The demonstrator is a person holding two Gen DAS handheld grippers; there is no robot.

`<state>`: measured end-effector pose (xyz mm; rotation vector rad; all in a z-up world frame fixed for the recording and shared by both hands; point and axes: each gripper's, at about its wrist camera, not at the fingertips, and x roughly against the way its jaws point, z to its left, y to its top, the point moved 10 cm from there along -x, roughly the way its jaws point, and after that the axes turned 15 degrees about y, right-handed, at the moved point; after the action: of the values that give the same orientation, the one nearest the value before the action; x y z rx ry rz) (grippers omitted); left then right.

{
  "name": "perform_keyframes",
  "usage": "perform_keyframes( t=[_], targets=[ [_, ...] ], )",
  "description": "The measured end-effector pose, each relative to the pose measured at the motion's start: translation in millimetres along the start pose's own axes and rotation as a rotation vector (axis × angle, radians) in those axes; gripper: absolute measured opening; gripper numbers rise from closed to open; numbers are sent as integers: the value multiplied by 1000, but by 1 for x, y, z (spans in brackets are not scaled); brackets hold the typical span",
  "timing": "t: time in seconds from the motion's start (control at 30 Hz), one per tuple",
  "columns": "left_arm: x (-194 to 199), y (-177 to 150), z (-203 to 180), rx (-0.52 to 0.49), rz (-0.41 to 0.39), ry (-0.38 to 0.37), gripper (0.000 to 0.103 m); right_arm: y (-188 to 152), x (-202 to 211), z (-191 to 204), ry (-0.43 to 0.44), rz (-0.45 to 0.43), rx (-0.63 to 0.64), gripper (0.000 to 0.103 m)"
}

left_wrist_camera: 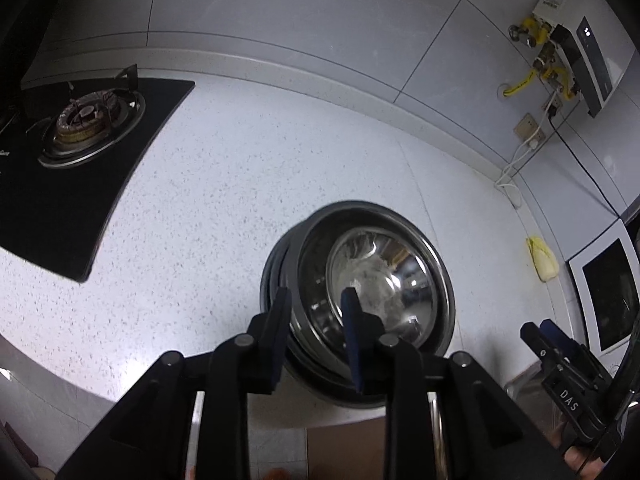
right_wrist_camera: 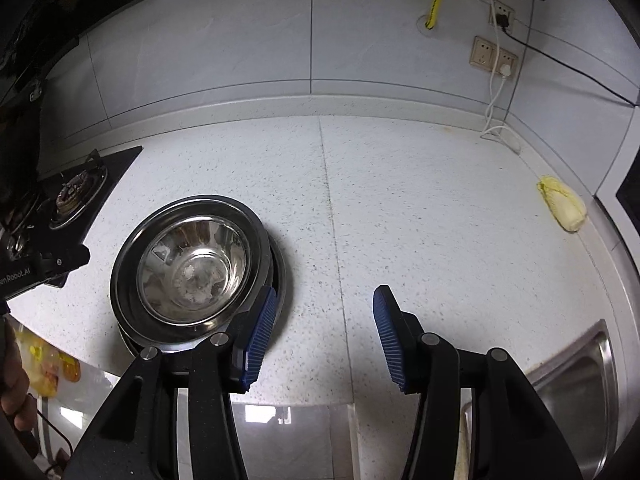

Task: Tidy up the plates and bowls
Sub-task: 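Lower the nested steel bowls onto the counter and open both grippers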

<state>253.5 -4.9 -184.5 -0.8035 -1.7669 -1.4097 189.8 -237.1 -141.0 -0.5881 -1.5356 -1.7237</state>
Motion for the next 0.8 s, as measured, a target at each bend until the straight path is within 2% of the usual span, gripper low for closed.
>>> perform_keyframes(
  t=[0.1, 0.23, 0.3, 0.57, 0.8],
  targets=[
    [5, -9, 3, -8, -7, 23, 25, -3, 8, 3, -19, -13, 3, 53],
    [13, -16, 7, -39, -27, 55, 25, -6, 17, 11, -62, -28, 24, 55],
    [19, -18, 11, -48, -49, 74, 25, -7, 22, 14, -80, -39, 34, 61],
    [45, -24, 17, -81, -120, 101, 25, -13, 41, 32, -94, -68, 67, 65],
    [56, -36, 22, -82, -121, 105, 25, -15, 55, 42, -98, -92, 91, 67]
  ],
)
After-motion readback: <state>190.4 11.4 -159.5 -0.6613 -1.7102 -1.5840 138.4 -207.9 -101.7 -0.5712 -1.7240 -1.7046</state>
